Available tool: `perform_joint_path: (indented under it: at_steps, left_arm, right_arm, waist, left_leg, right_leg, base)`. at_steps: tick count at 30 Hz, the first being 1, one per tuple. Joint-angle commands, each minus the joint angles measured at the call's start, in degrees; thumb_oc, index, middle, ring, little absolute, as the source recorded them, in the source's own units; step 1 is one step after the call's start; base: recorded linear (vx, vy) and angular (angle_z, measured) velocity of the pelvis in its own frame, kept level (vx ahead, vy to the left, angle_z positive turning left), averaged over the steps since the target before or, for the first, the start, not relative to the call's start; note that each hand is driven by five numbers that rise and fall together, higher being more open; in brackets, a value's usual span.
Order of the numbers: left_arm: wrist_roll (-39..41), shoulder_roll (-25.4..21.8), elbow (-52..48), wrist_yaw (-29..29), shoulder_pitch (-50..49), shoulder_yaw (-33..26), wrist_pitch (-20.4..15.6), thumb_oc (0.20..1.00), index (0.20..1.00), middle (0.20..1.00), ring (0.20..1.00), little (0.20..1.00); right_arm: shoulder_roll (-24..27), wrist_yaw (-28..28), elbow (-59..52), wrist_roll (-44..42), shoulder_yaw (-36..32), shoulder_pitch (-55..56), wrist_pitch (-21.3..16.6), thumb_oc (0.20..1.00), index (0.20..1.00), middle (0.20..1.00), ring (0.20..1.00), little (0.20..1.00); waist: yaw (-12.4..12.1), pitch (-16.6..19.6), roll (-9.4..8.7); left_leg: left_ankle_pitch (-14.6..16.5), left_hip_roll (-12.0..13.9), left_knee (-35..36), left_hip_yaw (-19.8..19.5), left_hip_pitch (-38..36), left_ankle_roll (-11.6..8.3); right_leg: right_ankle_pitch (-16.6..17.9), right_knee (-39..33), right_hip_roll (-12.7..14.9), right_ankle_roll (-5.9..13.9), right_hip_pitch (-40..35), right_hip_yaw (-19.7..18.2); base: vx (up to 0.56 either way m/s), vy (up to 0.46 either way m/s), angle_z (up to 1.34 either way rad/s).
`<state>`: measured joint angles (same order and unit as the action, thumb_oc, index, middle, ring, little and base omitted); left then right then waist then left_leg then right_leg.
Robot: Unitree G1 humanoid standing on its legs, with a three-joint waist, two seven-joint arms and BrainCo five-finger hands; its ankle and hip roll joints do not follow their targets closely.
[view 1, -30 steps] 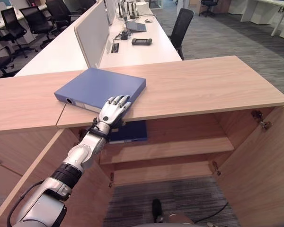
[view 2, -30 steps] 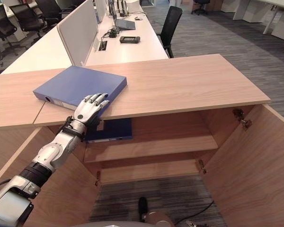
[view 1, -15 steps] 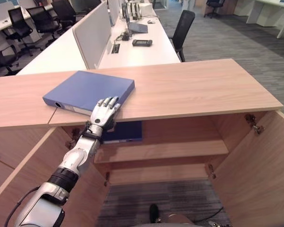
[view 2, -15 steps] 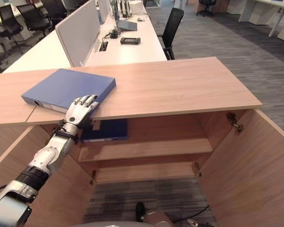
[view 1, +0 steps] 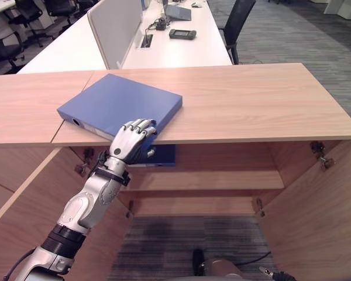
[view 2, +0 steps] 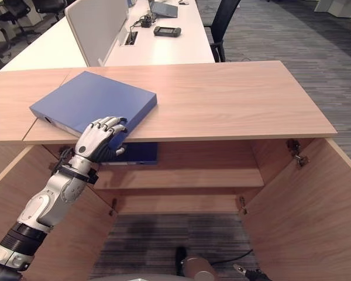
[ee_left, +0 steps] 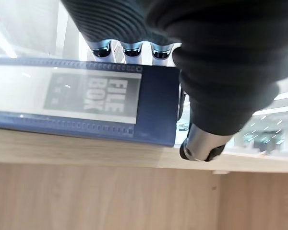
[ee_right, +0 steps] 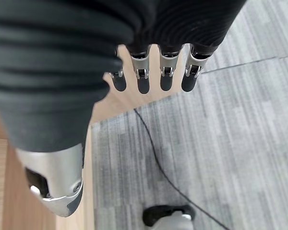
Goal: Put the empty folder in the office cabinet
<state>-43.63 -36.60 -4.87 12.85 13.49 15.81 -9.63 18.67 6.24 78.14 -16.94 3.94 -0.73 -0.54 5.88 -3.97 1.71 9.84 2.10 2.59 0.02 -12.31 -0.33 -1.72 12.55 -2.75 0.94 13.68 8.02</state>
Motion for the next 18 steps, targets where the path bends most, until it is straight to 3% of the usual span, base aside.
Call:
perform_joint_path:
  at_steps: [1, 18]
  left_arm:
    - [5.0, -1.4, -0.5, -4.5, -3.8, 1.2, -2.3, 0.2, 0.2, 0.2, 0.2, 0.2]
    - [14.7, -1.8, -11.9, -5.0, -3.7, -3.2, -4.9, 0.2, 0.2, 0.2, 0.2, 0.2]
  right_arm:
    - [-2.6, -0.1, 1.1, -1.4, 1.3, 0.0, -0.2, 1.0, 1.0, 1.0, 1.0, 1.0]
    - [-3.7, -1.3, 1.3, -2.4, 2.5, 0.1, -0.6, 1.0, 1.0, 1.0, 1.0, 1.0]
  waist:
    - [1.8, 1.0, -3.72]
    - [1.4, 1.2, -4.3]
  left_leg:
    - [3.9, -6.2, 2.4, 0.2, -5.5, 2.47]
    - [4.2, -6.1, 2.4, 0.0, -6.4, 2.39]
  right_leg:
    - [16.3, -17.4, 3.5, 7.83, -1.0, -1.1]
    - [16.1, -17.6, 3.7, 8.09, -1.8, -0.8]
  base:
    - [0.0, 0.0, 0.0]
    - [0.0, 0.0, 0.0]
